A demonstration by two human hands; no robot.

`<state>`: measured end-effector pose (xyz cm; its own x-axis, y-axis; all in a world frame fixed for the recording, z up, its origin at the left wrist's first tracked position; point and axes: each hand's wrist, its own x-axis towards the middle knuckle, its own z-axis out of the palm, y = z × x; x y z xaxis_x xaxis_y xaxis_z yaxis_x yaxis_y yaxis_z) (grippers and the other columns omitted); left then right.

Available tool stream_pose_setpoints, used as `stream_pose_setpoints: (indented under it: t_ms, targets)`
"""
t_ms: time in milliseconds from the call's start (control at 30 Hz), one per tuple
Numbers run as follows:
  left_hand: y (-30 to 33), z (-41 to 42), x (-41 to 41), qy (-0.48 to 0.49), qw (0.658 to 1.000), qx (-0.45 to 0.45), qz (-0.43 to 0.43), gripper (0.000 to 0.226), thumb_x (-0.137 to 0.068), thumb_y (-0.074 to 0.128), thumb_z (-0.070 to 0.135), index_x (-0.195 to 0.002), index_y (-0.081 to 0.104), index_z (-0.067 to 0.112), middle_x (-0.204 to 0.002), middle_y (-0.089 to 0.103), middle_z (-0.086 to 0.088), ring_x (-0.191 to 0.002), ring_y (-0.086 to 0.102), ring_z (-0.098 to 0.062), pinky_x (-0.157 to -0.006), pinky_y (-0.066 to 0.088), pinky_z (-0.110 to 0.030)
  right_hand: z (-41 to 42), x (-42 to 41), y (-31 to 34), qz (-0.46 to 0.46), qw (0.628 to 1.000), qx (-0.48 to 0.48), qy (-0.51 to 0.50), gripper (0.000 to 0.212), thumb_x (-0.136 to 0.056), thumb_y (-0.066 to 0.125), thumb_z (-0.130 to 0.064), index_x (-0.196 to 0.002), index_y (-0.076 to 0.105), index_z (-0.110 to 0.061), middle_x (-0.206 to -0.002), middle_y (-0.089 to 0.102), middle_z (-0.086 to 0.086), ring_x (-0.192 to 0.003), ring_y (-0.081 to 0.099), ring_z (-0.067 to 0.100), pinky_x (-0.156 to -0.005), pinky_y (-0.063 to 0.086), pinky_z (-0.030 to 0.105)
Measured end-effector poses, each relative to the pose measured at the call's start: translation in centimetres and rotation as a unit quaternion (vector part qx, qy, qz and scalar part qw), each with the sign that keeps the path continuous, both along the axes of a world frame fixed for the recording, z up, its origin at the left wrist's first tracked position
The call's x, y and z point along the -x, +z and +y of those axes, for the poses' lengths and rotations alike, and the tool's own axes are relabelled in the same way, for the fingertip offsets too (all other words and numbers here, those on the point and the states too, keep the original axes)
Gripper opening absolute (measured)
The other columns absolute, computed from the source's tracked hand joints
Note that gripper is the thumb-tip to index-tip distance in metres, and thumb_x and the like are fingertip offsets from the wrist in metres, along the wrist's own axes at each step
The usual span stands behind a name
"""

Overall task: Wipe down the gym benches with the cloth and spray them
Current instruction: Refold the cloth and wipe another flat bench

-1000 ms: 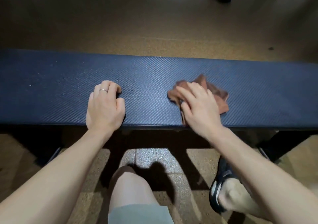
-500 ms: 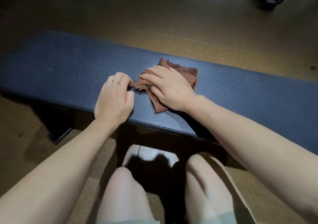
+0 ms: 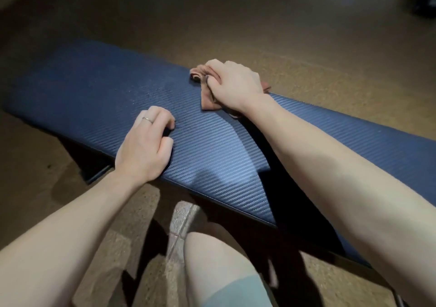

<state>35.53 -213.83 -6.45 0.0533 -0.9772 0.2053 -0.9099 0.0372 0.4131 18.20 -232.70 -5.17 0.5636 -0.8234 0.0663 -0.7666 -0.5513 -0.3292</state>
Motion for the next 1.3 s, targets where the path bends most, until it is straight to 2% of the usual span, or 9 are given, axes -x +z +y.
stream_pose_setpoints:
  t_ms: [133,233,433,633,900,1000,1067,1167,1300]
  targets:
    - [0.1,0.0,0.1,0.006,1.000,-0.011,-0.004,0.023,-0.079,0.039,0.019,-0.100,0.050,0.017,-0.112,0.049,0.004,-0.106,0.045,-0.019,-0.090,0.045,-0.048,1.2,7.7,0.1,0.006,1.000,0.008,-0.020,0.031,-0.099,0.040,-0.045,-0.128,0.051,-0.040,-0.110,0.063,0.006,-0.108,0.061,0.035,-0.078,0.039,0.043]
    - [0.1,0.0,0.2,0.016,1.000,-0.010,0.001,0.021,-0.080,0.039,0.019,-0.098,0.049,0.017,-0.112,0.050,0.004,-0.106,0.046,-0.020,-0.088,0.046,-0.048,1.9,8.8,-0.2,0.011,0.999,0.040,-0.030,0.030,-0.100,0.040,-0.044,-0.126,0.051,-0.036,-0.107,0.061,0.006,-0.108,0.059,0.033,-0.075,0.037,0.040]
    - [-0.3,-0.2,0.5,0.028,1.000,0.000,0.003,0.020,-0.079,0.038,0.021,-0.095,0.049,0.015,-0.110,0.051,0.004,-0.106,0.046,-0.021,-0.087,0.044,-0.042,1.0,0.4,-0.4,0.032,0.998,0.048,-0.040,0.035,-0.104,0.034,-0.041,-0.129,0.052,-0.024,-0.116,0.059,0.012,-0.112,0.055,0.035,-0.083,0.043,0.044]
    - [-0.3,-0.1,0.0,0.012,1.000,0.005,0.004,0.022,-0.080,0.034,0.022,-0.095,0.049,0.016,-0.109,0.051,0.006,-0.104,0.045,-0.018,-0.084,0.040,-0.034,-0.3,-10.6,0.2,0.030,0.999,0.032,0.002,0.036,-0.104,0.034,-0.038,-0.132,0.052,-0.026,-0.125,0.060,0.012,-0.116,0.057,0.034,-0.086,0.043,0.044]
    - [0.4,-0.1,-1.3,-0.053,0.997,0.003,0.055,0.023,-0.083,0.034,0.023,-0.095,0.053,0.015,-0.104,0.053,0.005,-0.099,0.047,-0.016,-0.082,0.044,-0.038,2.4,2.1,-0.5,0.029,0.994,0.066,-0.079,0.035,-0.101,0.040,-0.041,-0.133,0.052,-0.038,-0.111,0.061,0.004,-0.113,0.058,0.029,-0.079,0.044,0.040]
    - [1.3,-0.1,-4.5,-0.139,0.986,0.043,-0.078,0.022,-0.087,0.041,0.023,-0.093,0.058,0.011,-0.099,0.058,-0.003,-0.094,0.053,-0.026,-0.079,0.043,-0.042,3.4,4.6,-0.7,0.044,0.987,0.088,-0.130,0.035,-0.102,0.041,-0.040,-0.133,0.055,-0.032,-0.111,0.062,0.008,-0.112,0.057,0.033,-0.083,0.048,0.043]
    - [1.2,-0.4,-9.0,-0.096,0.983,0.061,-0.143,0.018,-0.090,0.045,0.024,-0.090,0.058,0.011,-0.095,0.057,-0.005,-0.090,0.051,-0.028,-0.076,0.037,-0.040,3.4,2.3,-0.9,0.053,0.981,0.099,-0.158,0.035,-0.101,0.040,-0.039,-0.130,0.057,-0.028,-0.113,0.063,0.012,-0.109,0.058,0.037,-0.087,0.050,0.046]
    - [0.3,-1.0,-13.5,0.018,0.995,0.028,-0.095,0.018,-0.092,0.041,0.029,-0.089,0.052,0.016,-0.099,0.053,-0.002,-0.092,0.047,-0.027,-0.082,0.036,-0.041,3.4,-3.5,-1.1,0.049,0.979,0.118,-0.158,0.036,-0.101,0.038,-0.038,-0.128,0.058,-0.025,-0.113,0.062,0.014,-0.108,0.056,0.037,-0.091,0.045,0.047]
    - [-0.8,-1.2,-13.6,-0.018,0.997,0.024,-0.070,0.012,-0.090,0.044,0.028,-0.088,0.051,0.018,-0.100,0.052,0.002,-0.092,0.046,-0.023,-0.086,0.039,-0.042,2.9,-14.1,-1.2,0.055,0.983,0.136,-0.114,0.036,-0.100,0.038,-0.038,-0.125,0.059,-0.025,-0.115,0.061,0.011,-0.110,0.055,0.034,-0.093,0.040,0.046]
